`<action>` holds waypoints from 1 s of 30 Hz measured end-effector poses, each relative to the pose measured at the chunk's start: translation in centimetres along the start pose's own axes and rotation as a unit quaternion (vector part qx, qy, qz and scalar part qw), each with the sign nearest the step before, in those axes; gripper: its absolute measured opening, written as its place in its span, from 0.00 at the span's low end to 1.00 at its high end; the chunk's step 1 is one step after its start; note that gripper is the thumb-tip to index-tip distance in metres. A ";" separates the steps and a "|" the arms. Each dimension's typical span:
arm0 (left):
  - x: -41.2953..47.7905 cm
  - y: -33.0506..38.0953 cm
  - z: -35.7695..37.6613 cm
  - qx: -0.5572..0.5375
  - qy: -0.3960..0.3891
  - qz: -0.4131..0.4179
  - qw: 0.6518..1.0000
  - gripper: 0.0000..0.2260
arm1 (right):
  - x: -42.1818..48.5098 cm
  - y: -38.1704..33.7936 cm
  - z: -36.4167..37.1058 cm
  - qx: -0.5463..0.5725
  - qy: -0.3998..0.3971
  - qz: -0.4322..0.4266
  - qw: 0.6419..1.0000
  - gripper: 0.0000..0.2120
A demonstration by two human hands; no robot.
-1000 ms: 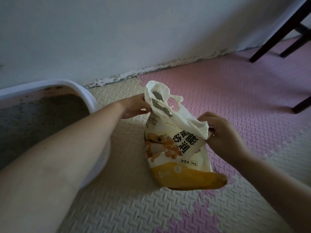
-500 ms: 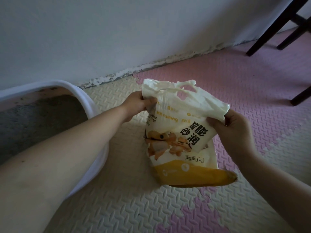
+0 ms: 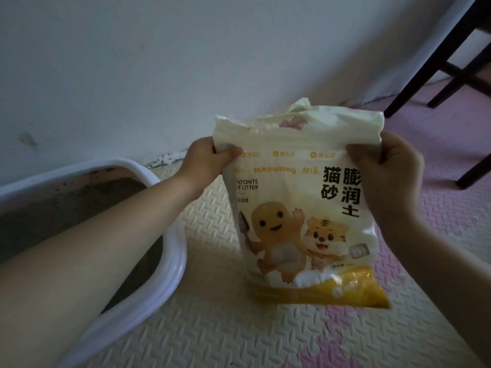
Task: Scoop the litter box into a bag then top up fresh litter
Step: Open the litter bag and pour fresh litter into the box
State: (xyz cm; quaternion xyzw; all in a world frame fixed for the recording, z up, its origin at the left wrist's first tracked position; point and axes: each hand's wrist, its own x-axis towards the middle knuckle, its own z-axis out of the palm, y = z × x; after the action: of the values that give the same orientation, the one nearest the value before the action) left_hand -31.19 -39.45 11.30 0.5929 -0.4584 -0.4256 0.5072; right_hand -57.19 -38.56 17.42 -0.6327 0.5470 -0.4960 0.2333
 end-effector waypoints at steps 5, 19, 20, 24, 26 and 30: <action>0.0 4.8 -2.1 0.068 0.028 0.077 0.994 0.01 | 2.0 -0.7 1.0 0.022 0.053 0.001 0.998 0.04; -1.7 3.6 -4.2 0.175 -0.013 0.126 0.976 0.10 | 1.9 0.5 4.2 0.058 0.013 0.049 0.997 0.10; -1.8 3.4 -4.1 0.178 -0.035 0.121 0.976 0.12 | 1.7 0.8 4.1 0.068 0.005 0.053 0.996 0.11; -1.7 2.7 -3.4 0.104 -0.090 0.106 0.985 0.18 | 1.3 2.2 4.3 0.085 -0.001 0.076 0.993 0.13; -1.7 2.2 -3.3 0.071 -0.099 0.100 0.988 0.19 | 0.8 2.9 4.7 0.067 -0.005 0.092 0.993 0.12; -2.2 1.4 -2.6 0.103 -0.036 0.119 0.987 0.13 | 0.2 3.9 5.8 0.019 0.018 0.097 0.995 0.05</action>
State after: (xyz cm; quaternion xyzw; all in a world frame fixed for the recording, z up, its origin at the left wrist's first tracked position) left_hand -29.29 -36.89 13.06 0.5672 -0.5849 -0.3338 0.4741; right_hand -53.87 -41.33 11.92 -0.5631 0.6006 -0.4924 0.2822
